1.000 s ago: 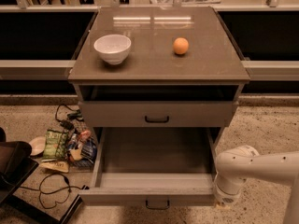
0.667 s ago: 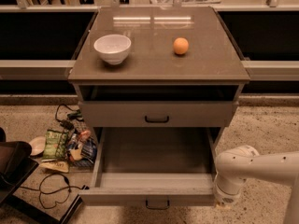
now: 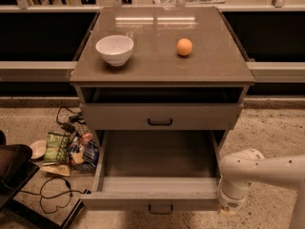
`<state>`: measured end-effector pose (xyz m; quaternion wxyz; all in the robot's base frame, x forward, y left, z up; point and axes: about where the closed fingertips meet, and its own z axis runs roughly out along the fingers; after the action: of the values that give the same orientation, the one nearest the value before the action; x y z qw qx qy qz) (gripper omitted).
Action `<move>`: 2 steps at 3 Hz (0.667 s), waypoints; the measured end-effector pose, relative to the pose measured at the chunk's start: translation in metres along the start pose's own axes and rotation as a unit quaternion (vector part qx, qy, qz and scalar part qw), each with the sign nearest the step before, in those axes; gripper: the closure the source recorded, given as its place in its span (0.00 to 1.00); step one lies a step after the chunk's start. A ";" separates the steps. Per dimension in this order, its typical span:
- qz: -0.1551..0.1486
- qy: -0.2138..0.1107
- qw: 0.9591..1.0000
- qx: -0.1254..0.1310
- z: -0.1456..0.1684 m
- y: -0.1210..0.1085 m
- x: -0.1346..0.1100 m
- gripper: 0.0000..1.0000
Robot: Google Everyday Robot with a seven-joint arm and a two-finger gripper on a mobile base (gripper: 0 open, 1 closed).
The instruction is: Open middle drawer
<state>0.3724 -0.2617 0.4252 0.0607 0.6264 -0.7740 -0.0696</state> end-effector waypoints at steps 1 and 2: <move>0.000 0.000 1.000 0.000 0.000 0.000 0.000 0.11; -0.002 -0.001 1.000 0.000 -0.001 0.000 0.000 0.00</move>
Offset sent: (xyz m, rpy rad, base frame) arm 0.0000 0.0000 0.0000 0.0000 0.0000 0.0000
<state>0.3729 -0.2620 0.4266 0.0596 0.6277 -0.7730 -0.0701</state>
